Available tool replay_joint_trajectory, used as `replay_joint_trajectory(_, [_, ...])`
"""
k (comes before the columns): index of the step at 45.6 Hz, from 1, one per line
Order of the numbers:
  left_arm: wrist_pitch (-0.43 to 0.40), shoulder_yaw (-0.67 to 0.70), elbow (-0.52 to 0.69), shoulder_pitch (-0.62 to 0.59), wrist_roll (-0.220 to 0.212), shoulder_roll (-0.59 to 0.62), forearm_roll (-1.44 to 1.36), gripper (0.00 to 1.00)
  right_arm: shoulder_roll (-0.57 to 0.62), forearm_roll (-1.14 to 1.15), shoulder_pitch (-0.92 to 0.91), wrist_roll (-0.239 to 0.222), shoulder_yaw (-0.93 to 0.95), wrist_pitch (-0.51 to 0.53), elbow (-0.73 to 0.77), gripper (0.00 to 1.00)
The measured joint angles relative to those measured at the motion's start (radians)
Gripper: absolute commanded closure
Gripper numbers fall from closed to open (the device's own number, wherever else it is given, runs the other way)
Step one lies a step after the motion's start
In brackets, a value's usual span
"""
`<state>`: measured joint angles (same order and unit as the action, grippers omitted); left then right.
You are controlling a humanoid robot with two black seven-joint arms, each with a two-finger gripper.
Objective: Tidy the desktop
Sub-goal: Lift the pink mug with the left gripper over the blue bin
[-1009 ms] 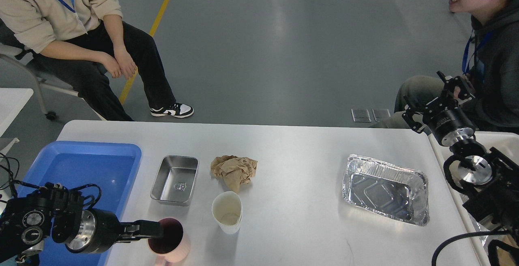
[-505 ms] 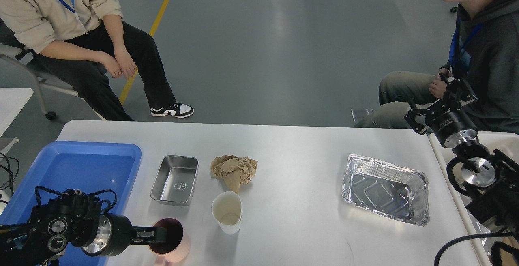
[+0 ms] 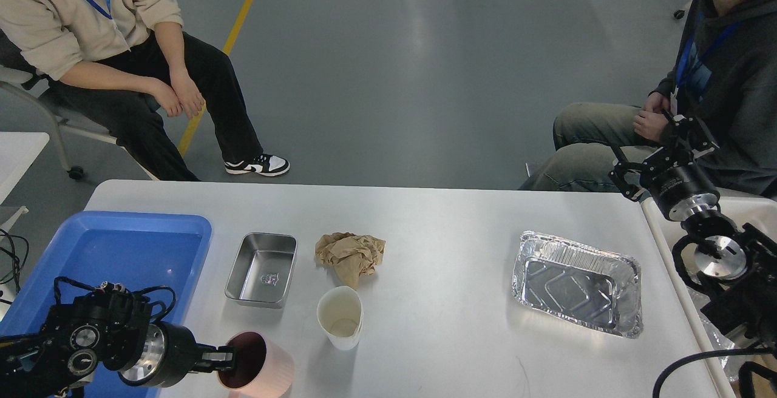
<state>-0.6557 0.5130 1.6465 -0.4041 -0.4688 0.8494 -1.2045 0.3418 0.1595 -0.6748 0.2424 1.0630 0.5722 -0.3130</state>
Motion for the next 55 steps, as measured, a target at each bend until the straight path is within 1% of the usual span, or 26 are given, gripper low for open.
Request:
replay_joint_trajectory(2, [-0.042, 0.02, 0.008, -0.004, 0.002, 0.027, 0.016, 1.0, 0.0, 0.0, 0.0, 0.0, 0.0, 0.0, 0.0, 0.0])
replay_joint_trajectory(5, [-0.131, 0.076, 0.029, -0.006, 0.004, 0.075, 0.055, 1.0, 0.001, 0.0, 0.0, 0.0, 0.0, 0.0, 0.0, 0.0])
replay_joint_trajectory(7, [-0.202, 0.13, 0.046, -0.007, 0.004, 0.114, 0.087, 1.0, 0.001, 0.0, 0.0, 0.0, 0.0, 0.0, 0.0, 0.0])
replay_joint_trajectory(9, [-0.256, 0.195, 0.063, -0.007, 0.004, 0.162, 0.121, 1.0, 0.002, 0.0, 0.0, 0.0, 0.0, 0.0, 0.0, 0.0])
replay_joint_trajectory(11, [-0.281, 0.26, 0.074, -0.007, 0.003, 0.204, 0.155, 1.0, 0.002, 0.0, -0.001, 0.0, 0.0, 0.0, 0.0, 0.0])
replay_joint_trajectory(15, [-0.3, 0.409, 0.08, -0.017, -0.002, 0.285, 0.248, 0.99, 0.005, 0.001, -0.002, 0.0, -0.001, 0.0, 0.0, 0.0])
replay_joint_trajectory(19, [-0.303, 0.538, 0.076, -0.061, -0.008, 0.369, 0.356, 0.99, 0.005, 0.002, -0.005, 0.0, -0.001, 0.0, 0.0, 0.0])
replay_joint_trajectory(22, [-0.304, 0.576, 0.072, -0.102, -0.011, 0.426, 0.422, 0.99, 0.005, 0.002, -0.007, 0.0, -0.001, 0.0, 0.0, 0.0])
replay_joint_trajectory(26, [-0.304, 0.59, 0.062, -0.155, -0.011, 0.495, 0.497, 0.99, 0.004, 0.002, -0.009, 0.0, -0.001, 0.0, 0.0, 0.0])
replay_joint_trajectory(30, [-0.304, 0.592, 0.054, -0.178, -0.011, 0.522, 0.524, 0.99, 0.001, 0.002, -0.011, 0.0, -0.002, -0.001, 0.0, 0.0])
replay_joint_trajectory(35, [-0.304, 0.588, 0.024, -0.173, -0.014, 0.521, 0.524, 0.99, 0.0, 0.002, -0.012, 0.0, -0.002, -0.001, 0.0, 0.0])
replay_joint_trajectory(38, [-0.304, 0.566, -0.031, -0.165, -0.016, 0.498, 0.489, 0.99, 0.0, 0.002, -0.012, 0.0, -0.002, -0.002, -0.001, 0.0])
replay_joint_trajectory(48, [-0.304, 0.537, -0.304, -0.158, -0.004, 0.306, 0.265, 0.99, 0.0, 0.011, -0.012, 0.0, -0.002, -0.002, -0.002, 0.0])
replay_joint_trajectory(51, [-0.304, 0.539, -0.366, -0.155, 0.0, 0.259, 0.205, 0.99, 0.0, 0.017, -0.012, 0.0, -0.002, -0.001, -0.002, 0.0])
replay_joint_trajectory(55, [-0.304, 0.545, -0.404, -0.132, 0.01, 0.222, 0.145, 1.0, 0.0, 0.021, -0.012, 0.0, -0.002, 0.0, -0.002, 0.0])
